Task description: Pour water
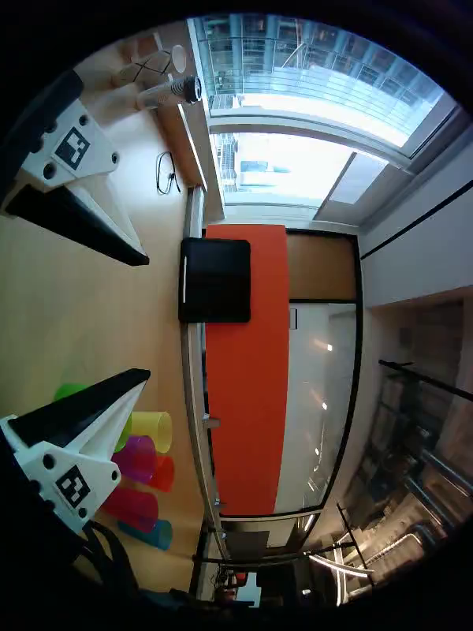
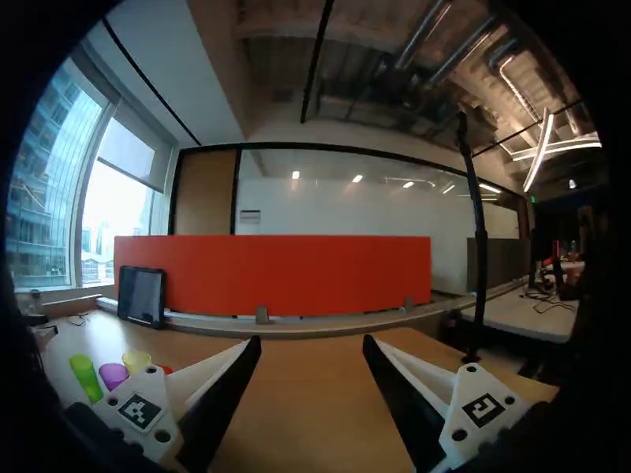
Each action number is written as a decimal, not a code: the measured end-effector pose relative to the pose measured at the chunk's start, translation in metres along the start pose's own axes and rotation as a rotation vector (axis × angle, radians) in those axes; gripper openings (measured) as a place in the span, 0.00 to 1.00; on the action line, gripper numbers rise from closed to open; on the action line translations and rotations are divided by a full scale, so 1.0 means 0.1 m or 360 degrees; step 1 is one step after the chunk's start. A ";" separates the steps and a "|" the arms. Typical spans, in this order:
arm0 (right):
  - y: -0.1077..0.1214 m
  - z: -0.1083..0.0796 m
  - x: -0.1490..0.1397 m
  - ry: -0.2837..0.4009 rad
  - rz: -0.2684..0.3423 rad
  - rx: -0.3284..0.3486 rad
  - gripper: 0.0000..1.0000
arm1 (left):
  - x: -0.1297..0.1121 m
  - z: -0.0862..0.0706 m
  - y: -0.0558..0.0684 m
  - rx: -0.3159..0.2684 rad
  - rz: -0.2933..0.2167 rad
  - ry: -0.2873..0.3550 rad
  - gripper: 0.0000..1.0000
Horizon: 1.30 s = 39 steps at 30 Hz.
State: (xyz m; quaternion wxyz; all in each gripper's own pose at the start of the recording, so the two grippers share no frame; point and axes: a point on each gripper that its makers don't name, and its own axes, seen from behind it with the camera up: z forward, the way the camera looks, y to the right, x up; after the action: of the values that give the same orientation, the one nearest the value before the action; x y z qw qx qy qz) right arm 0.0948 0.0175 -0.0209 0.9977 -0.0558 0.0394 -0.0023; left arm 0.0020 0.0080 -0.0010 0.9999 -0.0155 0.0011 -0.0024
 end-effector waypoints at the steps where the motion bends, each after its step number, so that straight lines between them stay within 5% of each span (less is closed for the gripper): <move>1: 0.00 0.00 0.00 0.0001 -0.0001 0.0000 1.00 | 0.00 0.00 0.00 0.0000 0.0001 0.0000 0.97; 29: 0.17 -0.08 -0.20 0.0007 -0.0053 -0.0025 1.00 | -0.01 0.01 0.00 -0.0002 0.0006 -0.0003 0.97; 39: 0.04 -0.04 -0.37 -0.0002 -0.0062 0.0024 1.00 | -0.01 0.00 0.00 -0.0003 0.0006 -0.0003 0.97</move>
State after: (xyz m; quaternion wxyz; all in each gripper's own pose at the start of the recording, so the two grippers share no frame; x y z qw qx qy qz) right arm 0.0572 0.0218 -0.0225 0.9978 -0.0492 0.0375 -0.0221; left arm 0.0007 0.0076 -0.0005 0.9999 -0.0163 0.0003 -0.0004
